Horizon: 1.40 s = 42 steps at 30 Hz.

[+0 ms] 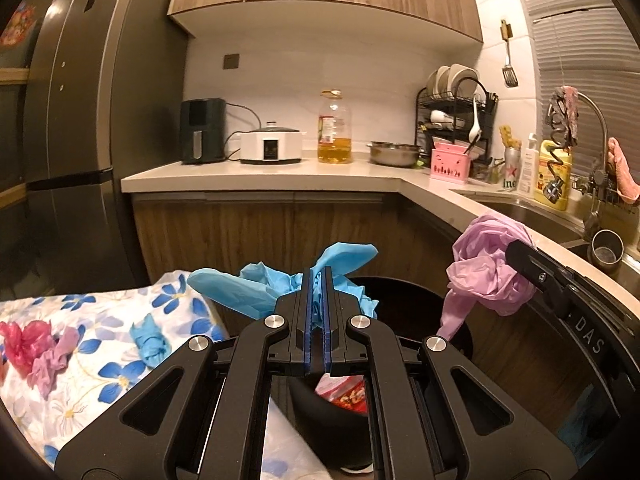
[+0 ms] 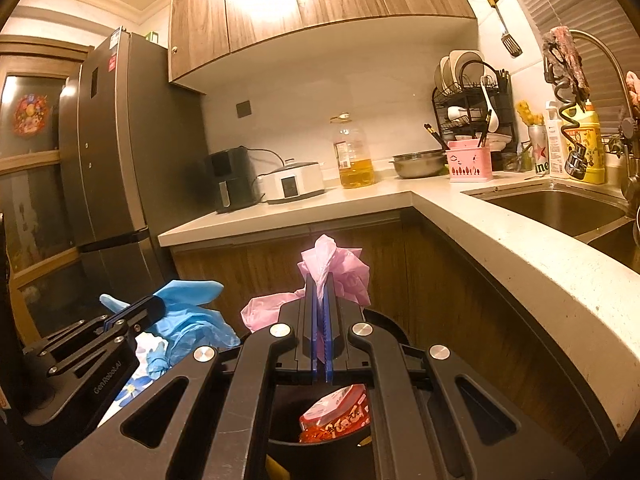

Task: Collect trash
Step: 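Carry the blue glove and pink bag over the black bin with both tools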

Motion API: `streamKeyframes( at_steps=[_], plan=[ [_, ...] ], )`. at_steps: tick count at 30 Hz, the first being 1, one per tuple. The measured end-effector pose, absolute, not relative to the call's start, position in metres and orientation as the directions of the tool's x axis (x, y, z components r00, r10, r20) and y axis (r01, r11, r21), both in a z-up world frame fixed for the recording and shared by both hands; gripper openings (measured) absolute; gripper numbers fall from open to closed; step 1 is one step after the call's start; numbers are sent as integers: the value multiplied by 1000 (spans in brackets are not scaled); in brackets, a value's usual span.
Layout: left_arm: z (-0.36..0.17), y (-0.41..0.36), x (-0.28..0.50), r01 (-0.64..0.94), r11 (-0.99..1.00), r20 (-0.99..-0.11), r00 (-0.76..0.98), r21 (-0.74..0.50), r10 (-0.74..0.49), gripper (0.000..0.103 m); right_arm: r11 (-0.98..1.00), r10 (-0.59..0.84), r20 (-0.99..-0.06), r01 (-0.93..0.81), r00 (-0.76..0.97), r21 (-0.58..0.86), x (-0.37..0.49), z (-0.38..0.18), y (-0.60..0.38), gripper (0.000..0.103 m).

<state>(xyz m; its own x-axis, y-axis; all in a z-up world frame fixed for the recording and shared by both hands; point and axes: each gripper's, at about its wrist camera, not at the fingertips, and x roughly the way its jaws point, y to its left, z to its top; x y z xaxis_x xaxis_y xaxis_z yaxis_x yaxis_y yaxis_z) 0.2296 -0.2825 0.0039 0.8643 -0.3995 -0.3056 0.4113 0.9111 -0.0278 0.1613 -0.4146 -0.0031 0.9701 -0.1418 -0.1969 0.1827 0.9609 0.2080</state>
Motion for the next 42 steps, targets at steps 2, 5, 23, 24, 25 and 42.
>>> streamKeyframes(
  at_steps=[2,5,23,24,25,42],
  plan=[
    [3,-288,232,416,909,-307,863,-24,-402,3,961,-143,-198,184,970,208,163,-4,-417,3],
    [1,-293,237,420,907,-313,859,-24,-406,3,960,-141,-201,184,969,212,165,-6,-419,3],
    [-12,-306,255,441,897,-341,838,-35,-425,3,953,-141,-212,190,967,234,172,-11,-427,3],
    [-12,-306,255,440,897,-340,839,-35,-425,3,953,-140,-211,189,967,235,172,-11,-428,3],
    [-12,-306,256,440,897,-341,839,-35,-425,3,953,-140,-211,189,968,235,172,-11,-427,3],
    [-19,-313,260,447,894,-349,831,-42,-432,3,956,-124,-211,174,970,237,182,-14,-426,3]
  ],
)
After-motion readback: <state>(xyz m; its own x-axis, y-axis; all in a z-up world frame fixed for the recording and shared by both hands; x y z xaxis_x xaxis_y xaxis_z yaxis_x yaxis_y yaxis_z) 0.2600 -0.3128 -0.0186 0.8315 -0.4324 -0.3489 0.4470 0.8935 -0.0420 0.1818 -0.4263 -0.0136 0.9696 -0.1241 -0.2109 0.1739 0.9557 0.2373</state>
